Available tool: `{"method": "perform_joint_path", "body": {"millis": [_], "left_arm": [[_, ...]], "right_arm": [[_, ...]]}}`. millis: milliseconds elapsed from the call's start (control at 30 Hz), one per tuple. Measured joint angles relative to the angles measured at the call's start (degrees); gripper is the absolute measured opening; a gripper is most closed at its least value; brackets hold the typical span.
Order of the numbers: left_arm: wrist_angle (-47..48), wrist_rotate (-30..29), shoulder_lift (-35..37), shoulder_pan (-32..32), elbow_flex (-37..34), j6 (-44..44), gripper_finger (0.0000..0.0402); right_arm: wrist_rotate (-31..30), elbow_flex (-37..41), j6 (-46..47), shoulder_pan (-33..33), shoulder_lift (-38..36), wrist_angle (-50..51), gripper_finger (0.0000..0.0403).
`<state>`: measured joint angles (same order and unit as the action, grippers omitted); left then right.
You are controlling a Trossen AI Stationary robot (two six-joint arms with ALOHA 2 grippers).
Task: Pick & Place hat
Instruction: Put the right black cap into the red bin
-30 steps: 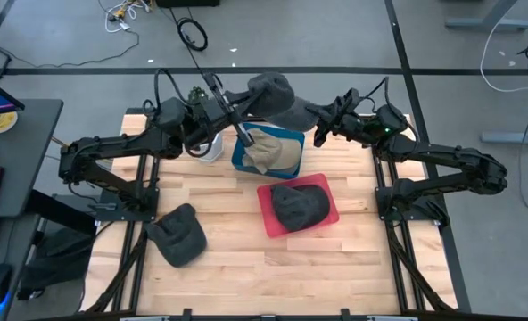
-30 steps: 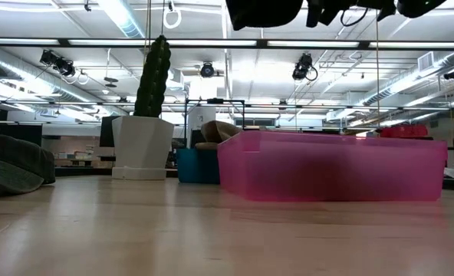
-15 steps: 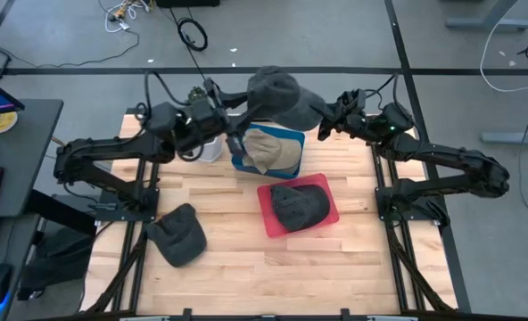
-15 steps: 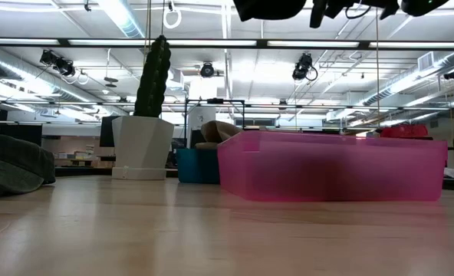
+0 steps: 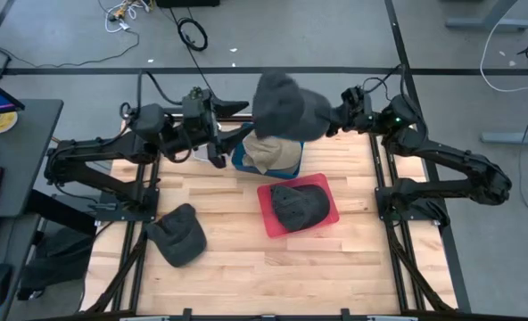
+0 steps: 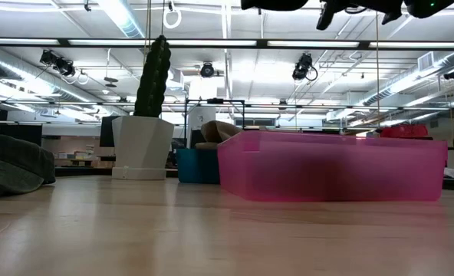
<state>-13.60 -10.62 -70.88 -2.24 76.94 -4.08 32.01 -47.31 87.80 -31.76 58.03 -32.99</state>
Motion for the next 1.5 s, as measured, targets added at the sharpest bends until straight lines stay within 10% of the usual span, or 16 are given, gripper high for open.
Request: {"method": "perform_joint_path", "body": {"millis": [500, 867, 1500], "left_arm": [[2.16, -0.56, 3.48, -0.22, 0.03, 0.22, 0.03], [3.15, -1.67, 3.39, -0.22, 0.03, 1.73, 0.03], [4.65, -1.85, 3.35, -0.22, 0.03, 1.9, 0.03]], "right_arm": [[22.71, 0.0, -30.57, -1.35, -8.24, 48.42, 0.0005], [5.29, 0.0, -56.58, 2.39, -7.85, 75.38, 0.0004], [1.27, 0.0, -55.27, 13.75, -2.59, 78.02, 0.0004]]}}
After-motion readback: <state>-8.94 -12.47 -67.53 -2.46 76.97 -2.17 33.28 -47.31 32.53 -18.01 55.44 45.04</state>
